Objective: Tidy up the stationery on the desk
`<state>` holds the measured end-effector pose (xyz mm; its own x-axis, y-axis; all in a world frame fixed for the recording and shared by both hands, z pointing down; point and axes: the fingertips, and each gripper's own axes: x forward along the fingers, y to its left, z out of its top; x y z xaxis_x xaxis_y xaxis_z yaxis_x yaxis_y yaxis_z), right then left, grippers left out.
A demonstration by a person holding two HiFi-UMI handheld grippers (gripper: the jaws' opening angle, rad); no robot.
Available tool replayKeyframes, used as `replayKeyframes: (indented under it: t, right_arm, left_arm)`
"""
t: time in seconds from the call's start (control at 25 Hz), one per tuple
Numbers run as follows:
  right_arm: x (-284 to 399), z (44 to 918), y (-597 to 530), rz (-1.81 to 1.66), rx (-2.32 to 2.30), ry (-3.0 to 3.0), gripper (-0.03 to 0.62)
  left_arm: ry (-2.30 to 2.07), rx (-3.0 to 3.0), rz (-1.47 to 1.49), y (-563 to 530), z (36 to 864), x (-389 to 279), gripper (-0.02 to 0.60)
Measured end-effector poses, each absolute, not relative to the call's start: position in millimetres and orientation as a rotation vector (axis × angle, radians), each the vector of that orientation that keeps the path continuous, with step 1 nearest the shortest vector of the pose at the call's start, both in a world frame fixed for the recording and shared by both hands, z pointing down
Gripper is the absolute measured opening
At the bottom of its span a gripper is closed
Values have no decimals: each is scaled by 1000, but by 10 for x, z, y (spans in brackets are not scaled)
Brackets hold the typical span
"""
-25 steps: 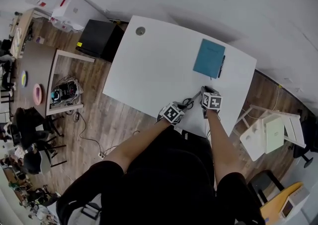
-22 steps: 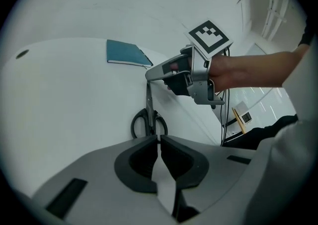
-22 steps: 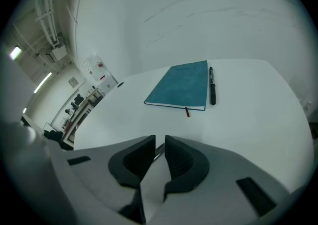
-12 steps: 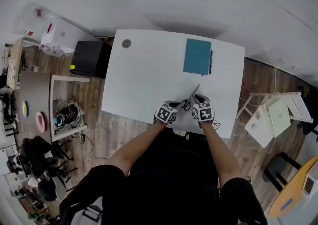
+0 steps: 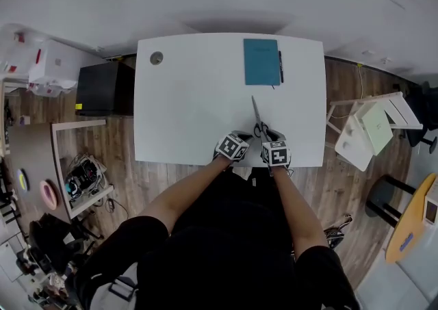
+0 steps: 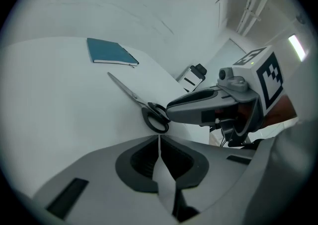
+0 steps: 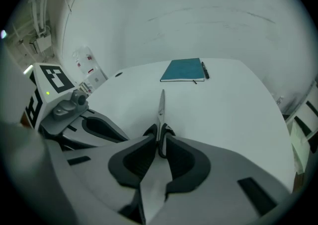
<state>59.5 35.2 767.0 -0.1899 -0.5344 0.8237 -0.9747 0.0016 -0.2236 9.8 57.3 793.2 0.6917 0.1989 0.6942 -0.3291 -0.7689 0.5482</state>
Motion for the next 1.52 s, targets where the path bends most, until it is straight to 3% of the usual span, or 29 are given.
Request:
replayKeyframes:
  t: [0.36,1.16,1.52]
  right_arm:
    - [535,7833,275,1073,1501,-1681,80]
    - [466,7635,265,1037,1603,-1747,89]
    - [1138,7410,-52,1110,1709,-1740,89]
  left_arm:
    - [-119,2240,930,429,7791,-159,20]
    - [-151,2314,795,303,7443,-50,20]
    - [-260,2305,731,165,7299,476,20]
